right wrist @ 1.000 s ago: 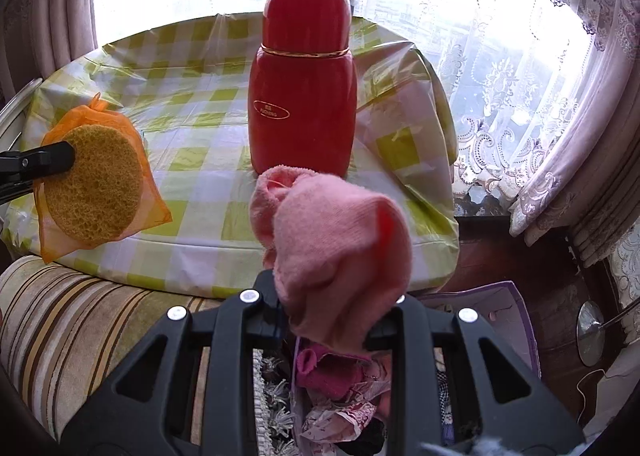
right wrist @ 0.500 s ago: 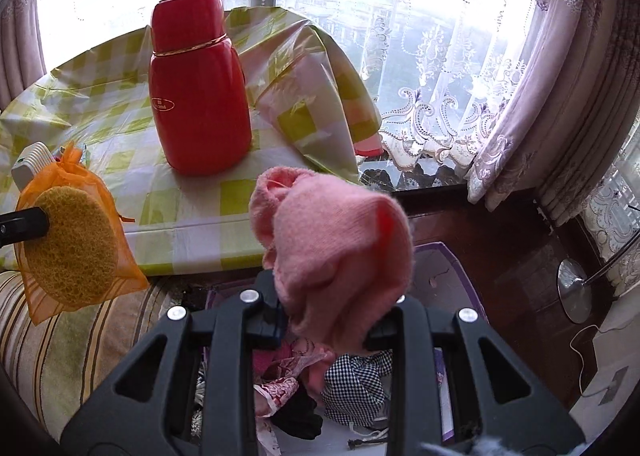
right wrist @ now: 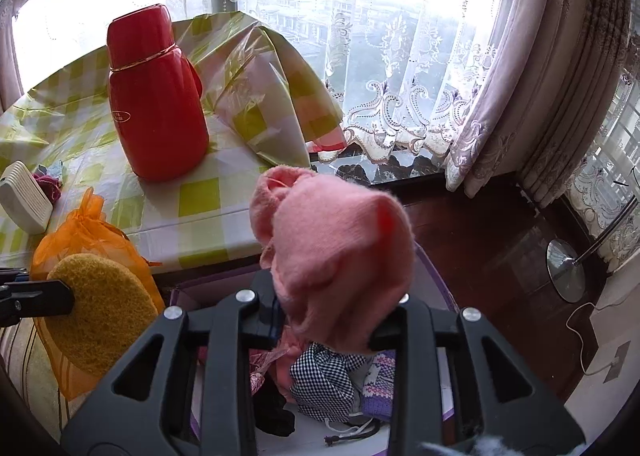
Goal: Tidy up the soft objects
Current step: 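Lower both tools into the box and open them to release the items, then withdraw both open tools from the box back over the table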
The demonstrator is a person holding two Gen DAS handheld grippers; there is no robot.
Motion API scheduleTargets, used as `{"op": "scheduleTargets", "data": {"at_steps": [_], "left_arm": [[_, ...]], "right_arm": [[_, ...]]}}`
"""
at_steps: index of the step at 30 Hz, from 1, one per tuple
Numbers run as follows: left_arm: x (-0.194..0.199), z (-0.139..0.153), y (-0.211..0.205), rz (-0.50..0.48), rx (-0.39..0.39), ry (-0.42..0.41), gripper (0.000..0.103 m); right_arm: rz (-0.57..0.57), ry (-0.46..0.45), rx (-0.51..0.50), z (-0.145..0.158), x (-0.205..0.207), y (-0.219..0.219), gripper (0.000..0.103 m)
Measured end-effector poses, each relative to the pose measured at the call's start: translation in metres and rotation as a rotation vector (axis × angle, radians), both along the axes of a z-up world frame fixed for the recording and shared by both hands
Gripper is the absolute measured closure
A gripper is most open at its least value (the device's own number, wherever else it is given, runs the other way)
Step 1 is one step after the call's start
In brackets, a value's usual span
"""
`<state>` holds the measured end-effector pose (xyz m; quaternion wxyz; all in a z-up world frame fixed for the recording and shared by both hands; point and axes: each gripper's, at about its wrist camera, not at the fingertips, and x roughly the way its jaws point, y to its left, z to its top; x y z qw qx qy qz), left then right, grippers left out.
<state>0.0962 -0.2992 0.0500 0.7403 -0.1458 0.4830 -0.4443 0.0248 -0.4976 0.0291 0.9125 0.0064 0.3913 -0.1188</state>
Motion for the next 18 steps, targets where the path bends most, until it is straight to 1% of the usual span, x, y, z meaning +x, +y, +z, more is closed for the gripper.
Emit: {"op": "scheduleTargets", "data": {"at_steps": [1,2,3,4,5,8,11,13,18], "left_arm": [[-0.001,0.001,-0.006,-0.017,-0.004,0.002,0.080],[-0.002,0.001,-0.011,-0.028,0.002,0.004,0.070],[-0.002,0.001,-0.014,-0.029,0.006,0.000,0.063],[-0.003,0.001,-0.017,-0.029,0.003,-0.005,0.051],[-0.004,0.001,-0.017,-0.032,0.000,-0.007,0.048],[-0.002,0.000,-0.017,-0.037,0.007,-0.011,0.047],[0.000,0.000,-0.017,-0.027,0.015,-0.014,0.048],[0.000,0.002,-0.014,-0.019,0.020,-0.028,0.047],[-0.002,0.012,-0.001,0.008,0.032,-0.075,0.047]], "right_arm": [[-0.005,-0.001,-0.001,0.000,-0.001,-0.002,0.069],[-0.011,0.000,0.001,0.000,-0.001,-0.004,0.065],[-0.018,0.003,0.002,0.001,-0.002,-0.006,0.061],[-0.023,0.002,0.003,0.001,-0.003,-0.008,0.059],[-0.029,0.001,0.004,0.001,-0.004,-0.010,0.056],[-0.037,0.003,0.006,0.000,-0.005,-0.015,0.051],[-0.040,0.004,0.010,0.000,-0.005,-0.017,0.050],[-0.036,0.002,0.008,0.001,-0.005,-0.016,0.050],[-0.017,-0.009,0.000,0.006,-0.004,-0.008,0.042]]}}
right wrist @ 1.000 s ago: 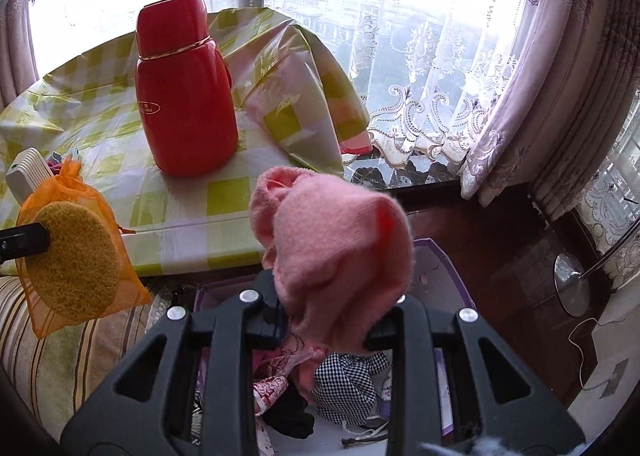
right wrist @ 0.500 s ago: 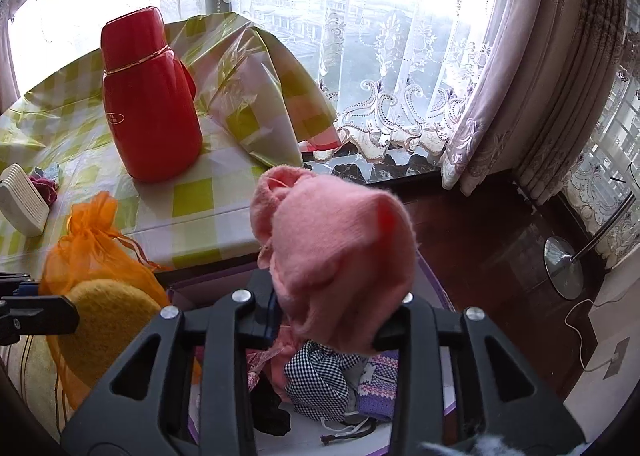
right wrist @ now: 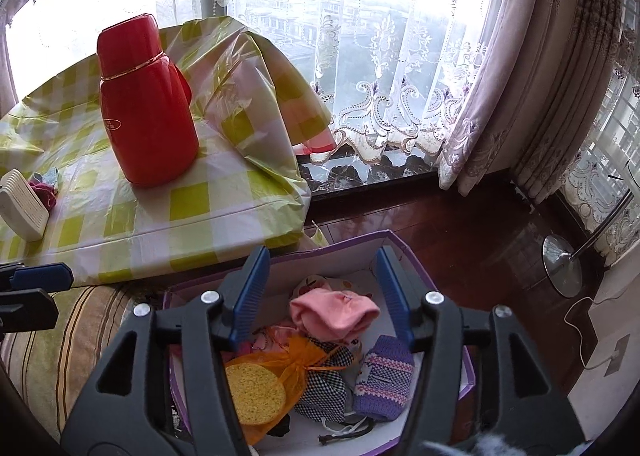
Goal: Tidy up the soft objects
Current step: 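Withdraw both open tools from the box back over the table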
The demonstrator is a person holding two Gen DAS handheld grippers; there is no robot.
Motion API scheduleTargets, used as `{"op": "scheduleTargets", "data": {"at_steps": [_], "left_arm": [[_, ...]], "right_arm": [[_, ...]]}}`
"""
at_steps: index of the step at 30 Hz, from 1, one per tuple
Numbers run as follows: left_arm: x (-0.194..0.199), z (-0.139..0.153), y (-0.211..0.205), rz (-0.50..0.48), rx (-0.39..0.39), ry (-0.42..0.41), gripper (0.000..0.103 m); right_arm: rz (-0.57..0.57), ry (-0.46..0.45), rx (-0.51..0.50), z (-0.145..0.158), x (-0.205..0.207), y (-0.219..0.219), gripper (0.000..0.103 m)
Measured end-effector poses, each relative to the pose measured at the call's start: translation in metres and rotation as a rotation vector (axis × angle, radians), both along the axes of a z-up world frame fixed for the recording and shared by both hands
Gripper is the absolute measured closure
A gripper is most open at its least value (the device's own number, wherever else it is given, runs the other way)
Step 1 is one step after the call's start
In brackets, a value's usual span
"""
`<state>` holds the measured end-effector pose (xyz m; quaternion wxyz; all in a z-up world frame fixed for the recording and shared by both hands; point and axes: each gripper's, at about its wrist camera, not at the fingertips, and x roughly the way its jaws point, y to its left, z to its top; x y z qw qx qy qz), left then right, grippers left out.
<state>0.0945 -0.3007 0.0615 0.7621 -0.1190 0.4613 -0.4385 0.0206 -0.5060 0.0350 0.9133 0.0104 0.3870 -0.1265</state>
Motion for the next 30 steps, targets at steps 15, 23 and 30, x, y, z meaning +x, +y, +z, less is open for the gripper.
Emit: {"op": "scheduleTargets", "data": {"at_steps": [15,23,30], "left_arm": [[0.014,0.027,0.089,0.189,-0.005,-0.097,0.047],[0.021,0.043,0.159,0.345,-0.029,-0.135,0.047],[0.022,0.053,0.224,0.489,-0.030,-0.164,0.047]], "right_arm": [[0.080,0.010,-0.049,0.007,0.012,0.039,0.038],[0.146,0.018,-0.061,0.008,0.021,0.068,0.038],[0.235,0.028,-0.070,0.009,0.032,0.102,0.038]]}}
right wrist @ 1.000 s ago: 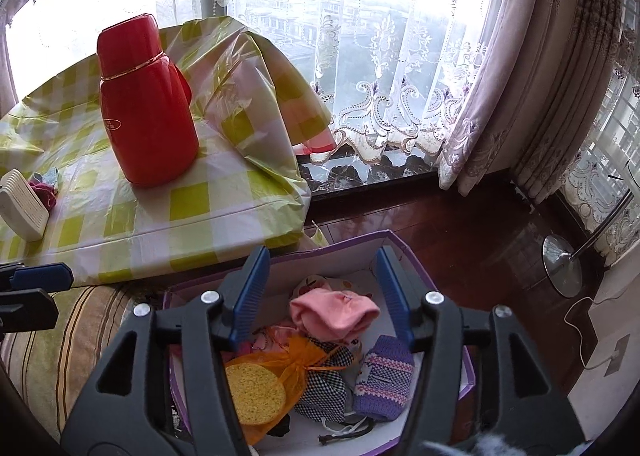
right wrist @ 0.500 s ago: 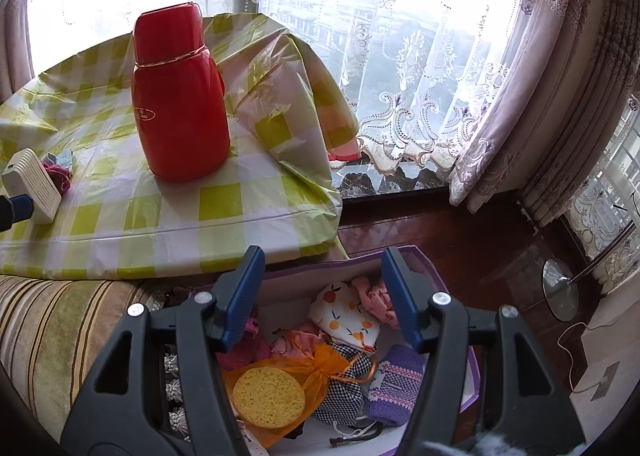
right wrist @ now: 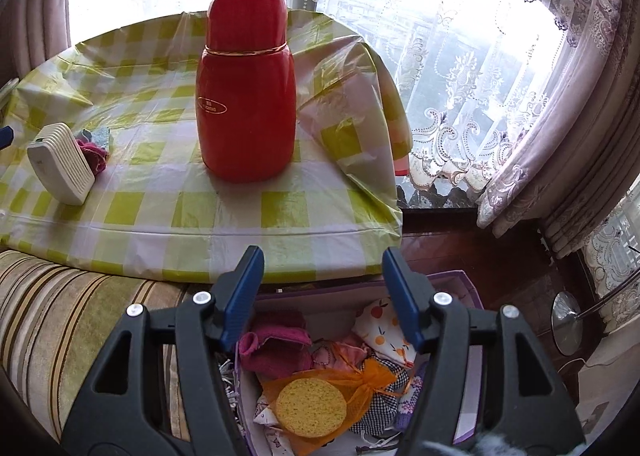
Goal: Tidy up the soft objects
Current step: 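Withdraw both open tools from the box back over the table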
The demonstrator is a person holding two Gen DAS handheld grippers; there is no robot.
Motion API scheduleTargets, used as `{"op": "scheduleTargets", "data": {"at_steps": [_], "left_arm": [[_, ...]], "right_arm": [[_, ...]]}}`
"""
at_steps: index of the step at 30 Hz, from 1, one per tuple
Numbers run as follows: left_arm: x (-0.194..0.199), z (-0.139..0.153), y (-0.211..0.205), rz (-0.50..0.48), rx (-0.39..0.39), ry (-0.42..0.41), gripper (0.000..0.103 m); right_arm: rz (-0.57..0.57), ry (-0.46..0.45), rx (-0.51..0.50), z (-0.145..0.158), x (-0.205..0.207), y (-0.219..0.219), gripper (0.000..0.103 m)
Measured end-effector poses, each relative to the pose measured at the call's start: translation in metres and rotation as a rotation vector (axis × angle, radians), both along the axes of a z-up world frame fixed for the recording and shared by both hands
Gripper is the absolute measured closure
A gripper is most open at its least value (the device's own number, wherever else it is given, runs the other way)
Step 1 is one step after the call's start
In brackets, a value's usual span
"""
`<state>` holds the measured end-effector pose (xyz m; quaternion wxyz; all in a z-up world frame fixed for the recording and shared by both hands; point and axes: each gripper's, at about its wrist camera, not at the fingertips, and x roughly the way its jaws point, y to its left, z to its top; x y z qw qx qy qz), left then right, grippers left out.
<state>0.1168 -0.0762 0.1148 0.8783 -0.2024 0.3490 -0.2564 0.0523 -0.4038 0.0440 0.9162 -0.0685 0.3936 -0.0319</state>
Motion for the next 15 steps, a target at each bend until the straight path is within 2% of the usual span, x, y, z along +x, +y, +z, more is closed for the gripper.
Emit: {"op": "scheduleTargets", "data": {"at_steps": [15], "left_arm": [[0.009,-0.015,0.120,0.248,-0.008,0.035,0.047]], "right_arm": [[0.211,0.026,-0.014,-0.001,0.033,0.079,0.036]]}}
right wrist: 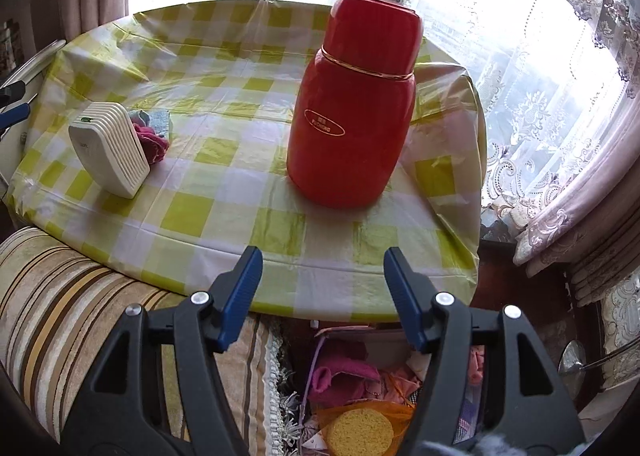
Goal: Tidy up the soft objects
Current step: 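Withdraw both open tools from the box back over the table, then grasp the pink knit glove with the right tool while the left tool grasps the light-blue towel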
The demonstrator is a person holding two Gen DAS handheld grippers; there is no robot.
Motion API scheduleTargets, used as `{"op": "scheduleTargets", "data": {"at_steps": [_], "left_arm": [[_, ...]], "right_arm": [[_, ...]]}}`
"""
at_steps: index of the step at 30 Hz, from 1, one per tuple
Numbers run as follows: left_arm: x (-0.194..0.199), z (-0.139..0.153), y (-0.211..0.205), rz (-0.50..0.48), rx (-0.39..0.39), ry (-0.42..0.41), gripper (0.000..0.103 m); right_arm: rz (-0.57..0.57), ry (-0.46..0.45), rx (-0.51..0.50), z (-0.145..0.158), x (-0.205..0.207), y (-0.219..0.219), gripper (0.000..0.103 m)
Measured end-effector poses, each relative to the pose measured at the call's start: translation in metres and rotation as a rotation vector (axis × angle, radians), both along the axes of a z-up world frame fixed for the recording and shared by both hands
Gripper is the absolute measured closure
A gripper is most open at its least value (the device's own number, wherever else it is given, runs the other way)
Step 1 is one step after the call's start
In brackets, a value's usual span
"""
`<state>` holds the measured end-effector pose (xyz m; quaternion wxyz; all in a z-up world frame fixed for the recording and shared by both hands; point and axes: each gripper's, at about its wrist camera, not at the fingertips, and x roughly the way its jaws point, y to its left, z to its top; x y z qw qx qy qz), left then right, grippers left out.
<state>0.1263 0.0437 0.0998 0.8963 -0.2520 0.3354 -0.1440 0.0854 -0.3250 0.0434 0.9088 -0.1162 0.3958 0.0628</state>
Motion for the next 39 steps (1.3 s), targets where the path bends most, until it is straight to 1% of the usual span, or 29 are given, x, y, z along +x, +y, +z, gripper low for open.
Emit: {"op": "scheduleTargets", "data": {"at_steps": [6,14,19,24,30,34,39], "left_arm": [[0.013,-0.014,0.029,0.055,-0.003,0.043,0.047],[0.034,-0.038,0.044,0.061,-0.019,0.107,0.047],[0.047,-0.051,0.048,0.057,-0.028,0.144,0.047],[0.064,-0.064,0.056,0.060,-0.051,0.191,0.047],[0.095,-0.081,0.059,0.048,-0.095,0.247,0.047],[0.117,-0.095,0.056,0.018,-0.123,0.289,0.047],[0.141,-0.108,0.058,0.014,-0.154,0.317,0.044]], "right_arm": [[0.051,0.002,0.004,0.002,0.018,0.025,0.036],[0.137,0.035,0.043,-0.009,0.046,0.052,0.036],[0.276,0.055,0.084,-0.022,0.064,0.075,0.036],[0.418,0.038,0.046,-0.039,0.083,0.102,0.036],[0.604,0.054,0.066,-0.059,0.107,0.128,0.036],[0.683,0.072,0.080,-0.071,0.124,0.141,0.036],[0.733,0.085,0.086,-0.079,0.143,0.153,0.036]]}}
